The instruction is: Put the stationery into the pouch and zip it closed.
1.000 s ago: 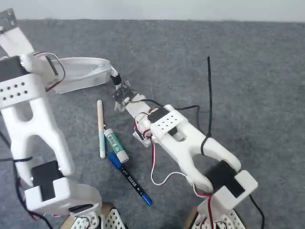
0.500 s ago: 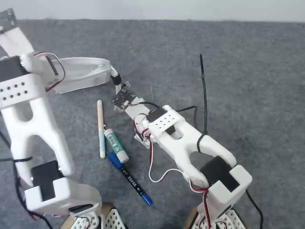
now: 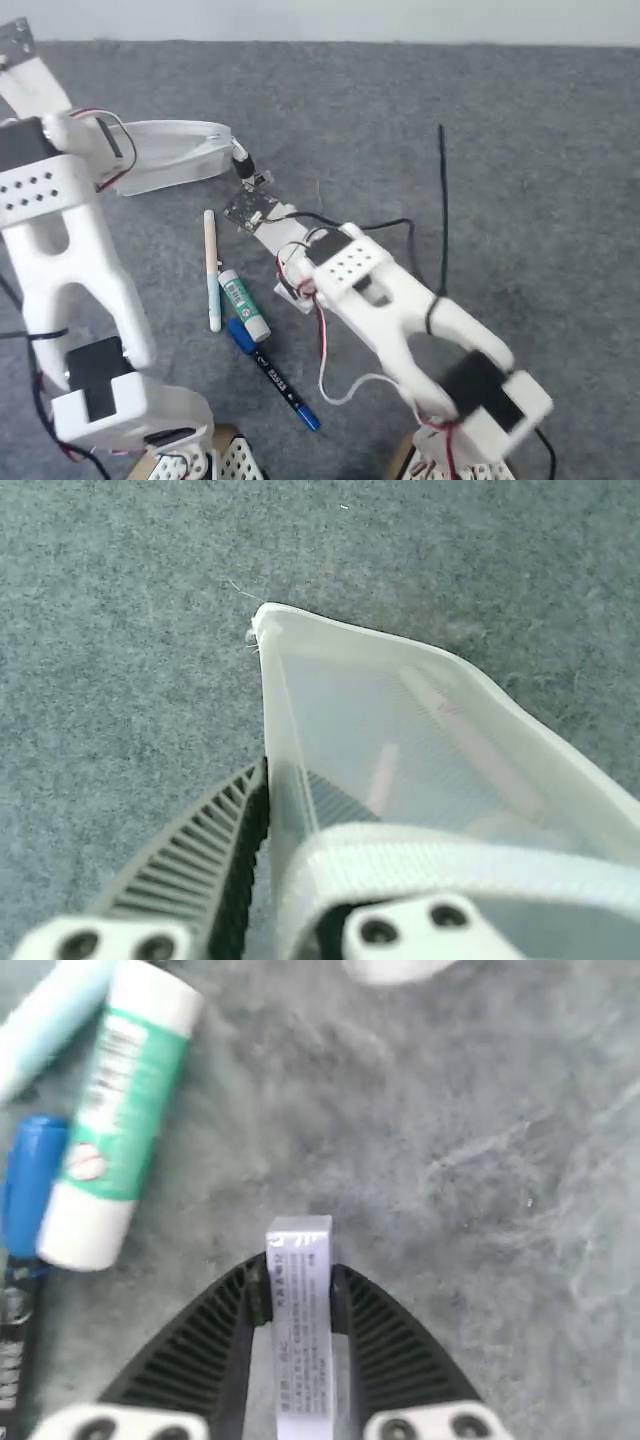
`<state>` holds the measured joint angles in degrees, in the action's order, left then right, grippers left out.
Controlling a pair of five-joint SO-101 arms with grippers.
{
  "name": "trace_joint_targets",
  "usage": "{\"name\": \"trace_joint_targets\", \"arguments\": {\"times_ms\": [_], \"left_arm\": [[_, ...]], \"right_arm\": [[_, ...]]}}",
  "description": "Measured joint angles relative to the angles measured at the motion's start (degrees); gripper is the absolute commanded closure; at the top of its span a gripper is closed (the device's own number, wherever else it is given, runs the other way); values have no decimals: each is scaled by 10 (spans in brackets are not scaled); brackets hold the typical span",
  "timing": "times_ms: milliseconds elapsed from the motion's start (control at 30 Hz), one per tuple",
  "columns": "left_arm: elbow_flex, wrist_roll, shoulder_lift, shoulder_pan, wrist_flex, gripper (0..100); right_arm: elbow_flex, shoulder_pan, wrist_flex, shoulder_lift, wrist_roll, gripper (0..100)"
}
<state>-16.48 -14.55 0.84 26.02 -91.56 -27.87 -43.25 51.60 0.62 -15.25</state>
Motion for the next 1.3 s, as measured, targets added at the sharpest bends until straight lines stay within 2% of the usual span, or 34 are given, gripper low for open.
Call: {"name": "trace_joint_targets", "arguments": {"times_ms": [267, 767, 1000, 1133, 1300], "left_arm": [[0, -15, 0, -13, 0, 991], [0, -15, 0, -22, 5, 991], [0, -15, 0, -22, 5, 991], [0, -15, 0, -22, 5, 991], [0, -15, 0, -22, 5, 991]], "right_arm": [[-40, -1, 0, 140, 8, 993], [-41, -2, -37, 289, 183, 993], [-41, -3, -176, 356, 193, 993], [-41, -4, -277, 365, 155, 993], [-41, -47, -402, 366, 112, 993]]}}
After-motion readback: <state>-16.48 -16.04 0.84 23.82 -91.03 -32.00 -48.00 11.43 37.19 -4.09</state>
